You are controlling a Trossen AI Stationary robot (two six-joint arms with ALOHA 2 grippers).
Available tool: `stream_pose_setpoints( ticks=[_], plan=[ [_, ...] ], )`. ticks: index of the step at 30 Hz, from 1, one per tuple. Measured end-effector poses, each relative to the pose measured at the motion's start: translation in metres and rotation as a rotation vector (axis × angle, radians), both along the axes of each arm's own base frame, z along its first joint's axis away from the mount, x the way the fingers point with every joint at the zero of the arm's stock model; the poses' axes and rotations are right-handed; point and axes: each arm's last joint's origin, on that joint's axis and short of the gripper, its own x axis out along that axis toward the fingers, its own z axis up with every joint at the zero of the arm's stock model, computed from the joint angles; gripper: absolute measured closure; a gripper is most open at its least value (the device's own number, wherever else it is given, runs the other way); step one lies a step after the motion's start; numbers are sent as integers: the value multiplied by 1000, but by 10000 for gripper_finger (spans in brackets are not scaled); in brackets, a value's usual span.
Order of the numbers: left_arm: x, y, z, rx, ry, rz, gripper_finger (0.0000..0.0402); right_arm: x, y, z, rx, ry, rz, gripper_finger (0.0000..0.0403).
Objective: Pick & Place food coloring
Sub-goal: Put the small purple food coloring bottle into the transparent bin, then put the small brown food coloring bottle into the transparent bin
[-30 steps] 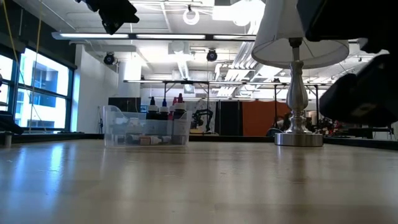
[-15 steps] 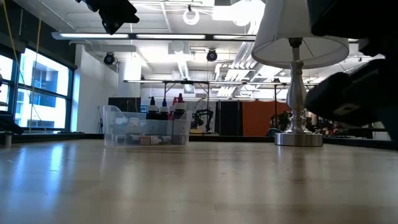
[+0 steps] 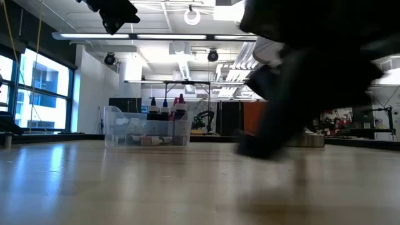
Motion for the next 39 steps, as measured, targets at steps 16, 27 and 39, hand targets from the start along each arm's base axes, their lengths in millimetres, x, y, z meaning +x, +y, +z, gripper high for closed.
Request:
stream_pose_setpoints(
  ticks=[16,27,39],
  plan=[
    [0,0,0,0,1,-1,290,86,-223,52,-317,-611,-159,323],
    [-1,0,-2,61,21,-30,290,127,-260,32,-224,-599,-119,319],
    [-1,0,-3,64,30,-15,290,146,-260,49,-357,-358,-197,258]
  ],
)
